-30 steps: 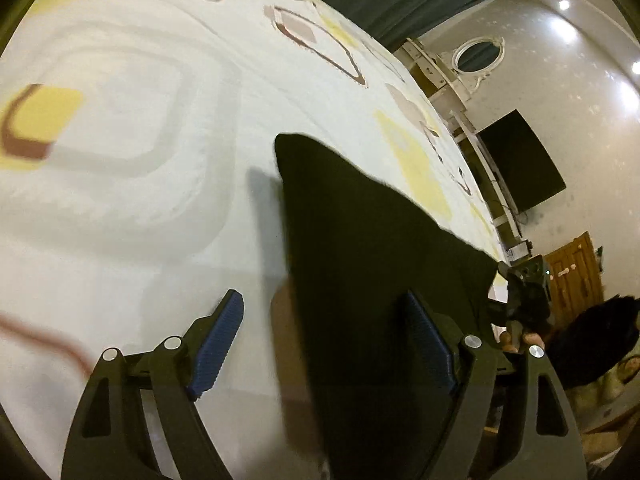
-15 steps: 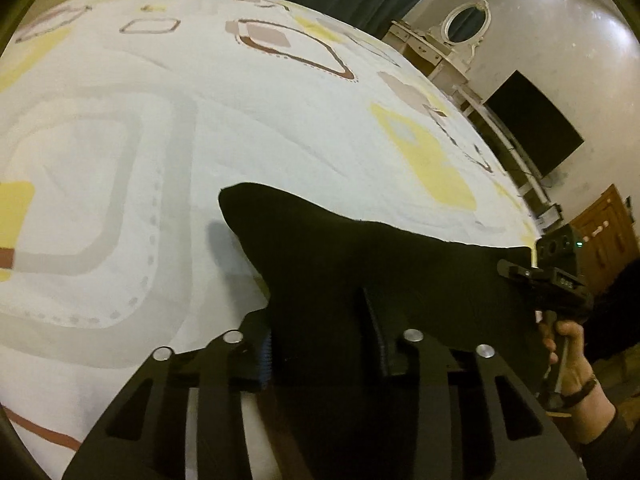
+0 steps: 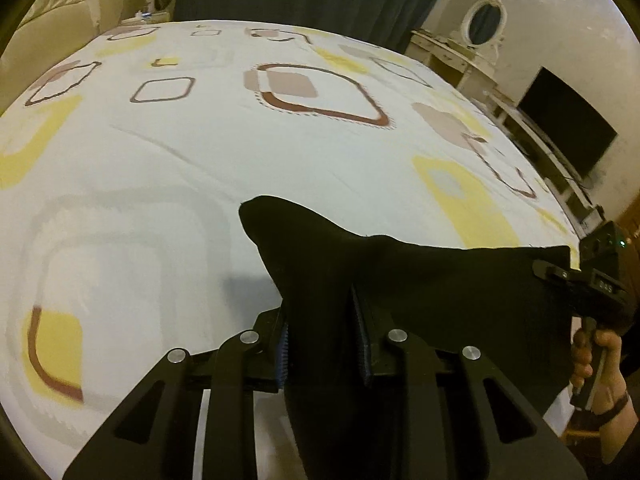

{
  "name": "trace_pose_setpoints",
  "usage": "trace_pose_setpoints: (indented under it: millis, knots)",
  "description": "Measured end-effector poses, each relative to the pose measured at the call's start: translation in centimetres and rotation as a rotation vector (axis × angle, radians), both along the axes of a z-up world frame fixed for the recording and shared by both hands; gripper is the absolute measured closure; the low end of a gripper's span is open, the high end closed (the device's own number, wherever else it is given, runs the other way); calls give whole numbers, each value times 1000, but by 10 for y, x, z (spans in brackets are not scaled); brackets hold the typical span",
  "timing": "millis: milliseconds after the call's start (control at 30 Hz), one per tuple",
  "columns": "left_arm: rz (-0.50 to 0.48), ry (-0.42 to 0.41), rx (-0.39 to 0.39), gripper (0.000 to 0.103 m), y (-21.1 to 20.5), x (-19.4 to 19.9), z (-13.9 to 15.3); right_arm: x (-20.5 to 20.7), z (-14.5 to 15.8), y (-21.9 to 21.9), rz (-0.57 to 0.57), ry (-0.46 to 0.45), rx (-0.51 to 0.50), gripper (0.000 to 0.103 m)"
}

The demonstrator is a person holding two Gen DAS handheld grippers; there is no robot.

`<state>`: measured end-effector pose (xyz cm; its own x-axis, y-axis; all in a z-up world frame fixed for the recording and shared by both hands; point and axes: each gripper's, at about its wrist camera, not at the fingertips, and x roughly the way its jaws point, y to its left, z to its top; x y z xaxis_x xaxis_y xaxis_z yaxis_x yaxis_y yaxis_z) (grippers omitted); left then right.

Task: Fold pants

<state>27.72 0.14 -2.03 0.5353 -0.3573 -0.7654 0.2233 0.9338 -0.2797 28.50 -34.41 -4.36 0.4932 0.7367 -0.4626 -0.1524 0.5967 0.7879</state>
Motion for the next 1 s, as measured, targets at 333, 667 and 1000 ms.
trace_pose_setpoints:
  millis: [333, 667, 1000]
  knots:
    - [21, 55, 36, 75, 7, 25, -26, 29, -38, -3, -22, 101, 43, 70]
    - [32, 56, 24, 74, 10, 23, -31, 29, -41, -2, -22, 111, 53, 70]
    - [34, 55, 20, 73, 10, 23, -31, 29, -41, -1, -23, 111, 59, 70]
